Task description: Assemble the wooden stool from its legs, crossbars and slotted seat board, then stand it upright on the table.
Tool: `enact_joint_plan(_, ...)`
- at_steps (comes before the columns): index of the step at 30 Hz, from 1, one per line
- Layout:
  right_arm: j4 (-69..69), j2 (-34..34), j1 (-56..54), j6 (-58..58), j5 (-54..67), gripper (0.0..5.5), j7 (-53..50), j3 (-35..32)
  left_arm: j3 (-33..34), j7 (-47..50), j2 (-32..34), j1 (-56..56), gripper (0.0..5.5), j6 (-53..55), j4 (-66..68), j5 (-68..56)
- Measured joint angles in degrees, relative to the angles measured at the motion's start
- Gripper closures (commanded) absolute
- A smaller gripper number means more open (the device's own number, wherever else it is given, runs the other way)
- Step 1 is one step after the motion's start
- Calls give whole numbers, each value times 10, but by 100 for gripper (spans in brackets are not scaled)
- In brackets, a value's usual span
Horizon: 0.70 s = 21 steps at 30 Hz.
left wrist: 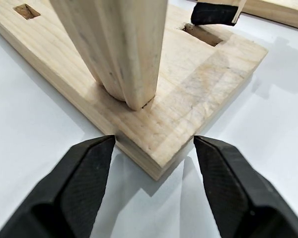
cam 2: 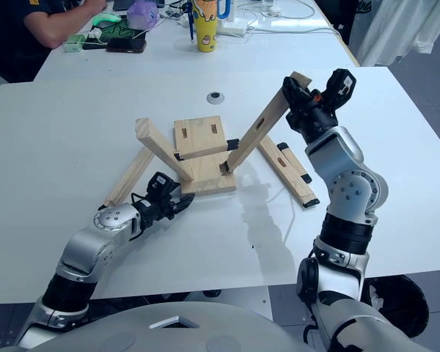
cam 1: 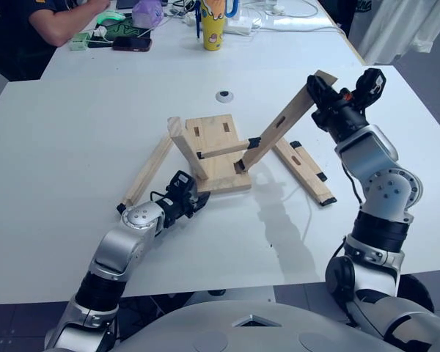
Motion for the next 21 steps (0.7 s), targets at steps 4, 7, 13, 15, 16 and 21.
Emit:
enact_joint_plan(4, -11, 11, 0, -4, -2, 445, -1, 1, 1, -1, -1, 1, 255, 0, -1, 0)
enact_joint_plan(7, -19, 10, 10, -5, -22, 445, 0, 11, 2, -1, -2, 1, 255, 3, -2, 0)
enact_joint_plan(13, -43, 14, 31, -11, -38, 445, 7, 25, 5, -1, -4, 2, 255, 5, -3, 0)
enact_joint_plan(15, -52, 15, 38, -18, -47, 445, 8, 33, 6, 0, -4, 2, 255, 6, -3, 0)
enact_joint_plan(16, -56, 15, 41, -25, -56, 445, 12, 39, 7, 0, -5, 2, 255, 6, -3, 0)
enact_joint_plan(21, -63, 20, 48, -61, -97, 445, 25, 61, 10, 1, -13, 1, 255, 6, -4, 1)
